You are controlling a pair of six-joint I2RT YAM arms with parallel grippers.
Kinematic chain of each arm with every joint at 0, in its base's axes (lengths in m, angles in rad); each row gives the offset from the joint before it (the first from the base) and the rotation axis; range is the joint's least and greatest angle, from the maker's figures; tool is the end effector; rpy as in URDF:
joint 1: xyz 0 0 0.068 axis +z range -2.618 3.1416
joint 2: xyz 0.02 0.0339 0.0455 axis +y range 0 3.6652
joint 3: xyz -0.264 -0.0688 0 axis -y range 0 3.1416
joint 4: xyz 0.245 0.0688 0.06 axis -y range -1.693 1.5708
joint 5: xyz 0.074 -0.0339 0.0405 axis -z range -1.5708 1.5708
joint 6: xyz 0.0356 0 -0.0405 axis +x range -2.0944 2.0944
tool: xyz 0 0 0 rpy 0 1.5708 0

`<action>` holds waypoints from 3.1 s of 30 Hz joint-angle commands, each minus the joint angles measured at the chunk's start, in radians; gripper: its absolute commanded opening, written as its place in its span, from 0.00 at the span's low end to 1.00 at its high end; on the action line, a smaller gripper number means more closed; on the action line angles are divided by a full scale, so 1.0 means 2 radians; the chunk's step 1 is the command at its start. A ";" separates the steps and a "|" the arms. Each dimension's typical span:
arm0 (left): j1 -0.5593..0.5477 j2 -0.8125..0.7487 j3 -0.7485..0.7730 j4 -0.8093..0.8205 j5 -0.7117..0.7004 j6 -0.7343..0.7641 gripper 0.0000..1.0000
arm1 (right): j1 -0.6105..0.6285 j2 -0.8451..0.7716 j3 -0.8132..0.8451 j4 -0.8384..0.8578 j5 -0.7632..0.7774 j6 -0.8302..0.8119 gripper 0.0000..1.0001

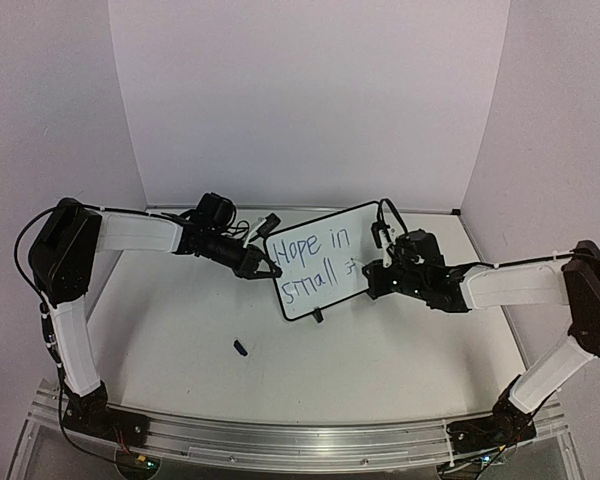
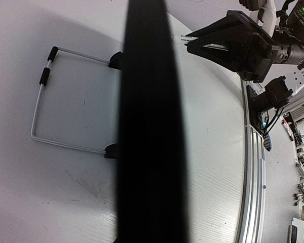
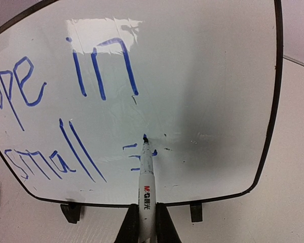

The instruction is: Write a sentence on the whiteboard

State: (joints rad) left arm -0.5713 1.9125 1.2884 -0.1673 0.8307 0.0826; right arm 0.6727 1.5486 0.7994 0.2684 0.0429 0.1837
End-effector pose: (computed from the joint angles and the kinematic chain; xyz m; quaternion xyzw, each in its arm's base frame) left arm 0.3317 -0.2445 0.1980 0.4170 0.7523 -0.4463 0.2470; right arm 0.2603 0.2054 0.2038 -0.1962 0.8322 0.1985 0.4791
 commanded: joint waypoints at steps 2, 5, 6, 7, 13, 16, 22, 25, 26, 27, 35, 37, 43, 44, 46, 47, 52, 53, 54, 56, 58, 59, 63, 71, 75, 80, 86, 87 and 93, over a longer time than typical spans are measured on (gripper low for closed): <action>-0.012 0.005 0.013 -0.021 0.004 0.008 0.00 | -0.002 0.006 0.005 0.007 0.001 0.003 0.00; -0.012 0.006 0.013 -0.021 0.004 0.008 0.00 | -0.002 0.005 -0.001 0.007 0.002 0.007 0.00; -0.012 0.006 0.013 -0.021 0.004 0.008 0.00 | -0.002 0.005 -0.006 0.007 0.002 0.010 0.00; -0.012 0.006 0.013 -0.021 0.004 0.008 0.00 | -0.002 0.004 -0.012 0.008 0.002 0.014 0.00; -0.012 0.006 0.013 -0.021 0.004 0.007 0.00 | -0.002 0.001 -0.029 0.012 0.000 0.025 0.00; -0.012 0.007 0.013 -0.021 0.004 0.008 0.00 | -0.002 0.002 -0.036 0.013 0.003 0.029 0.00; -0.012 0.007 0.013 -0.021 0.004 0.007 0.00 | -0.002 0.002 -0.031 0.009 0.022 0.027 0.00; -0.012 0.006 0.013 -0.021 0.005 0.007 0.00 | -0.002 -0.005 -0.022 0.001 0.037 0.018 0.00; -0.012 0.006 0.013 -0.021 0.005 0.007 0.00 | -0.002 -0.008 -0.019 -0.003 0.039 0.015 0.00; -0.012 0.006 0.013 -0.021 0.004 0.008 0.00 | -0.002 -0.012 -0.015 -0.007 0.041 0.012 0.00; -0.012 0.006 0.013 -0.021 0.004 0.008 0.00 | -0.002 -0.044 -0.016 -0.019 0.043 0.004 0.00; -0.012 0.006 0.013 -0.021 0.004 0.008 0.00 | -0.002 -0.050 -0.019 -0.020 0.040 0.004 0.00; -0.012 0.006 0.013 -0.022 0.003 0.008 0.00 | -0.005 -0.055 -0.025 -0.020 0.031 -0.005 0.00; -0.012 0.006 0.013 -0.022 0.003 0.008 0.00 | -0.008 -0.054 -0.026 -0.019 0.030 -0.006 0.00; -0.012 0.006 0.013 -0.022 0.003 0.007 0.00 | -0.012 -0.051 -0.026 -0.018 0.029 -0.009 0.00; -0.012 0.007 0.014 -0.022 0.003 0.006 0.00 | -0.012 -0.050 -0.026 -0.017 0.029 -0.010 0.00; -0.012 0.009 0.015 -0.023 0.003 0.006 0.00 | -0.013 -0.038 -0.019 -0.012 0.013 -0.013 0.00; -0.012 0.008 0.015 -0.023 0.004 0.006 0.00 | -0.013 -0.035 -0.018 -0.010 0.012 -0.013 0.00; -0.012 0.009 0.015 -0.024 0.004 0.006 0.00 | -0.013 -0.033 -0.016 -0.008 0.011 -0.014 0.00; -0.012 0.008 0.015 -0.023 0.004 0.006 0.00 | -0.013 -0.027 -0.014 -0.006 0.008 -0.012 0.00; -0.012 0.008 0.015 -0.023 0.004 0.007 0.00 | -0.013 -0.023 -0.012 -0.002 0.005 -0.011 0.00; -0.012 0.009 0.015 -0.024 0.004 0.006 0.00 | -0.013 -0.020 -0.010 -0.002 0.005 -0.010 0.00; -0.012 0.009 0.015 -0.024 0.003 0.007 0.00 | -0.012 -0.011 -0.005 0.002 0.003 -0.009 0.00; -0.012 0.008 0.015 -0.025 0.003 0.008 0.00 | -0.012 0.006 0.005 0.005 0.005 -0.011 0.00; -0.012 0.008 0.015 -0.026 0.003 0.009 0.00 | -0.012 0.013 0.008 0.005 0.011 -0.008 0.00; -0.012 0.009 0.015 -0.026 0.003 0.009 0.00 | -0.013 0.009 0.003 0.005 0.027 -0.002 0.00; -0.012 0.008 0.015 -0.027 0.003 0.009 0.00 | -0.013 0.004 0.001 0.003 0.050 0.002 0.00; -0.012 0.009 0.016 -0.027 0.003 0.009 0.00 | -0.013 0.004 0.002 0.003 0.052 0.002 0.00; -0.012 0.008 0.016 -0.027 0.003 0.009 0.00 | -0.013 0.002 0.009 0.002 0.055 -0.001 0.00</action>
State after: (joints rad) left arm -0.5732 1.9125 1.2903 -0.1680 0.8307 0.0826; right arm 0.6506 1.5558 0.7780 0.2497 0.1146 0.1802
